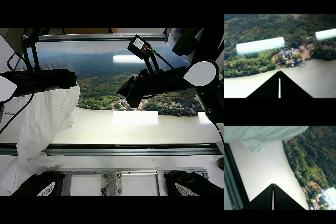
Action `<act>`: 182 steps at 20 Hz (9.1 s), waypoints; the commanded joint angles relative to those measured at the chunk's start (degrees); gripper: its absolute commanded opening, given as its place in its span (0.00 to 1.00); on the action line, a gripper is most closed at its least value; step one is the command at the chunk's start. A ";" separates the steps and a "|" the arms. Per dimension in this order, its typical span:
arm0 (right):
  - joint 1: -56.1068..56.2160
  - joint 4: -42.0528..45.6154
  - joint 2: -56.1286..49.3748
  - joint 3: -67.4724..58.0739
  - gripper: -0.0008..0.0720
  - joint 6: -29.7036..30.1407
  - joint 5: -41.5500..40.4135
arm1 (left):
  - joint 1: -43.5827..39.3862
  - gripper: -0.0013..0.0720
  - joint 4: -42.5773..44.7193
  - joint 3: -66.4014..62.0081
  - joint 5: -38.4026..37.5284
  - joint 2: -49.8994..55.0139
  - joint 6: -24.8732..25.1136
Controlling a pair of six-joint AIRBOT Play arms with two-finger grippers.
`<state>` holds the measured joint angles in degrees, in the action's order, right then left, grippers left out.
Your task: Fold the clothes and pants, and hang the long-sleeved shirts on hangers.
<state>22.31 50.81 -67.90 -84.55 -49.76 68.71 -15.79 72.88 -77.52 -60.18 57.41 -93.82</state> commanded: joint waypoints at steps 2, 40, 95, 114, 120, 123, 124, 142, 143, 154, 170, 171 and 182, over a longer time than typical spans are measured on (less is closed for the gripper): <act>0.07 -0.02 -0.04 0.00 0.03 0.00 0.02 | 0.04 0.04 0.00 0.02 0.02 -0.04 0.00; -3.23 -6.32 1.05 -1.95 0.03 -1.64 -7.93 | -2.97 0.04 12.44 -22.05 -1.57 30.62 2.25; -27.58 5.64 14.05 -1.90 0.03 -23.15 -33.03 | -41.92 0.04 1.57 -39.08 8.94 42.27 10.58; -27.56 8.57 10.64 -1.88 0.03 -23.15 -9.16 | 5.95 0.88 -17.51 16.96 2.69 20.79 1.68; -27.71 8.61 9.14 -1.31 0.03 -23.15 -4.28 | 6.47 0.88 -41.22 27.26 9.29 26.49 18.69; -29.92 8.57 9.29 1.79 0.03 -24.65 -0.68 | 3.50 0.87 -47.10 22.62 8.13 32.94 22.62; -31.28 8.55 9.33 3.37 0.03 -25.18 0.87 | 2.27 0.85 -47.08 20.20 8.07 35.08 22.60; -10.03 10.08 -12.52 16.09 0.21 -14.23 -10.43 | 5.90 0.04 -41.94 25.14 2.99 25.11 21.94; -10.16 10.34 -11.87 14.73 0.09 -14.25 -10.40 | 6.29 0.04 -41.94 25.99 2.97 23.50 21.92; -16.85 11.78 1.01 13.79 0.91 -17.42 -0.24 | -0.76 0.04 -39.36 26.93 3.37 13.25 20.28; -10.40 12.22 -2.29 16.46 0.03 -13.92 -10.88 | 2.84 0.04 -39.32 26.93 -2.05 16.28 19.26; -13.57 15.78 0.24 14.53 0.03 -14.99 -10.91 | 2.97 0.04 -39.32 26.93 -2.82 15.19 19.26; -52.02 30.53 3.82 12.11 0.78 -33.40 -10.71 | -9.64 0.04 -39.30 26.93 -3.85 9.94 17.66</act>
<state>-23.07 81.95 -63.31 -72.27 -79.83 56.38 -22.83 33.56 -50.61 -63.92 67.68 -75.99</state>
